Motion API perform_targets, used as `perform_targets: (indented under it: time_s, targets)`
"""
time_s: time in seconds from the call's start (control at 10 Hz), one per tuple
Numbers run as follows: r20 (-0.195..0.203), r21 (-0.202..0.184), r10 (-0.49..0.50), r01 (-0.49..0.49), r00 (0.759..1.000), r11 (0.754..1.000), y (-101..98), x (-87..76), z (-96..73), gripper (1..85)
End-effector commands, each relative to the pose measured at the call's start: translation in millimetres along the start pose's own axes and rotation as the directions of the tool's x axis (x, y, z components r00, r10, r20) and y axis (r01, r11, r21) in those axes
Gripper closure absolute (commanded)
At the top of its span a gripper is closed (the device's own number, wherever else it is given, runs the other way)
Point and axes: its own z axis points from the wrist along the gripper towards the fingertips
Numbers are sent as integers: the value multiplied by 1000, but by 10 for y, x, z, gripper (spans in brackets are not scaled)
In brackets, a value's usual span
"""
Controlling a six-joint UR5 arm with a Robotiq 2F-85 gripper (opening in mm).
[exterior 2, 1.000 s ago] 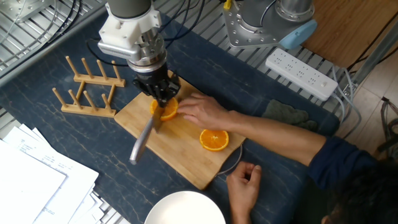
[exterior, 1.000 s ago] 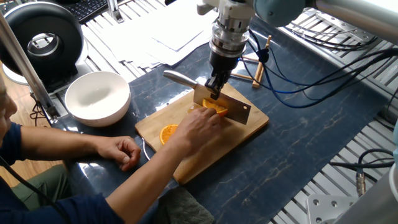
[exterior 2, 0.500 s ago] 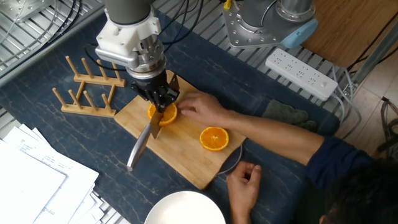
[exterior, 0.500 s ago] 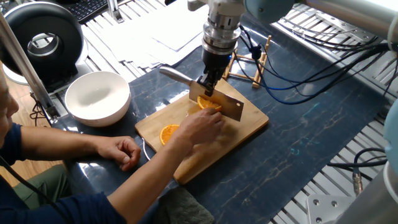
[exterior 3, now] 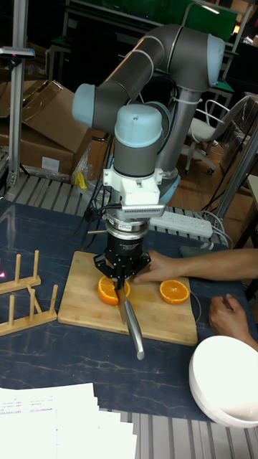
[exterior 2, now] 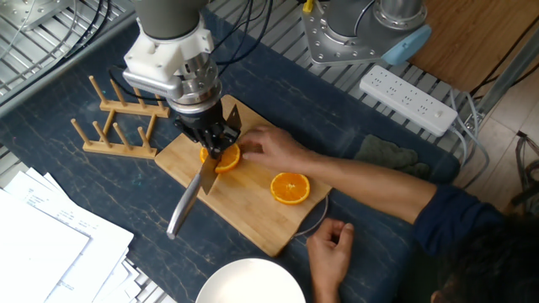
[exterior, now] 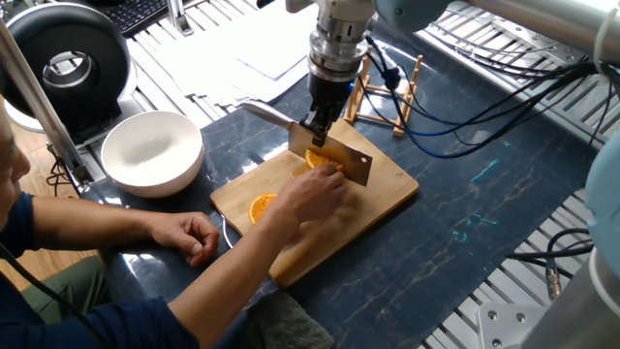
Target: Chop the orange
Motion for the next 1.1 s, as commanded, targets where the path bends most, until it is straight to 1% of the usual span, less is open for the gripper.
perform_targets:
  time_s: [0.0,0.3,0.8,1.0]
  targets:
    - [6,-12,4,-4,1000,1000,2,-41,-18,843]
    - [9,-11,-2,2,1000,1000,-2,41,7,843]
    - [15,-11,-28,28,999,1000,-100,255,64,843]
    - [11,-14,-32,32,999,999,-96,334,21,843]
